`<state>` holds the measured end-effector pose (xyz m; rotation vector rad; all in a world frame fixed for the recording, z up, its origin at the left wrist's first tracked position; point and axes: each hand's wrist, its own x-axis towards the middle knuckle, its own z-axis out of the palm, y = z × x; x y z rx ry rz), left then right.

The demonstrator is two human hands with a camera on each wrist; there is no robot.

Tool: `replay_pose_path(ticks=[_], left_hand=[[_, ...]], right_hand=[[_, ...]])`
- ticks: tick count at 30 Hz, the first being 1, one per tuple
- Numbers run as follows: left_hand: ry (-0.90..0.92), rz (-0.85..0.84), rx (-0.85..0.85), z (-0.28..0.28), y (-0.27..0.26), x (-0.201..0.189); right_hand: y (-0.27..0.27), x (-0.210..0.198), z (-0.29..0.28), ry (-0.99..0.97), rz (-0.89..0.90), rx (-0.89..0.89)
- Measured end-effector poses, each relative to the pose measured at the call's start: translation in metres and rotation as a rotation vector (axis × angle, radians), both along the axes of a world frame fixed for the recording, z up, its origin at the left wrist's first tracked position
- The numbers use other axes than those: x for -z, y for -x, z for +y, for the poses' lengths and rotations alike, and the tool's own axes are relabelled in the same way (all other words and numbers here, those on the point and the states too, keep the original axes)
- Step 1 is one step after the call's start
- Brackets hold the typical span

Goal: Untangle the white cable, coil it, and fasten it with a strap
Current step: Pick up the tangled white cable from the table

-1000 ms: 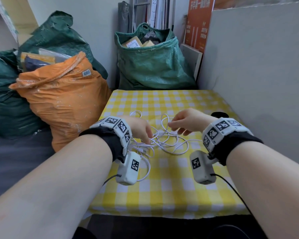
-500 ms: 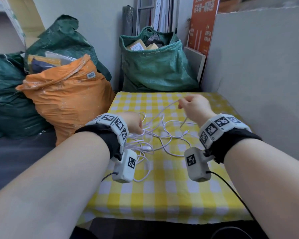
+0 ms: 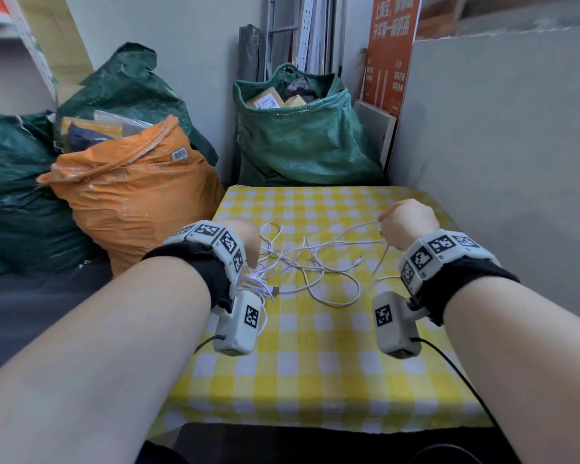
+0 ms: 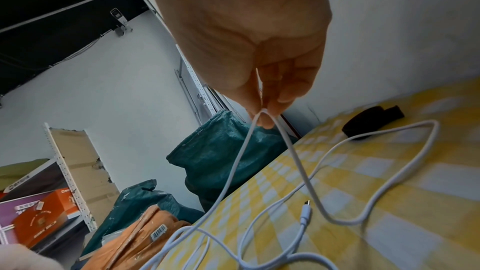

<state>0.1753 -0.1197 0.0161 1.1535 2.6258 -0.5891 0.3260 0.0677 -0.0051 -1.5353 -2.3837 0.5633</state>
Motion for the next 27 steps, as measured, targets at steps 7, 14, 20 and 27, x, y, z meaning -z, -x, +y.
replay_pose_path(ticks=[7,14,20,27], left_hand=[[-0.243,-0.182,0.105,0.011,-0.003,0.007],[-0.236,-0.321,0.15,0.03,0.017,0.029],[-0.376,-0.458,0.125,0.055,0.046,0.026],[-0.595,-0.597,0.024,0.068,0.059,0.005]], right_hand=[[0.005,0.014,-0.003,-0.014,-0.099,-0.095],[0.025,0.033,-0.014,0.035,-0.318,-0.341],[0.053,0.046,-0.008,0.189,-0.446,-0.482],[0.057,0.045,0.004,0.177,-0.526,-0.553]])
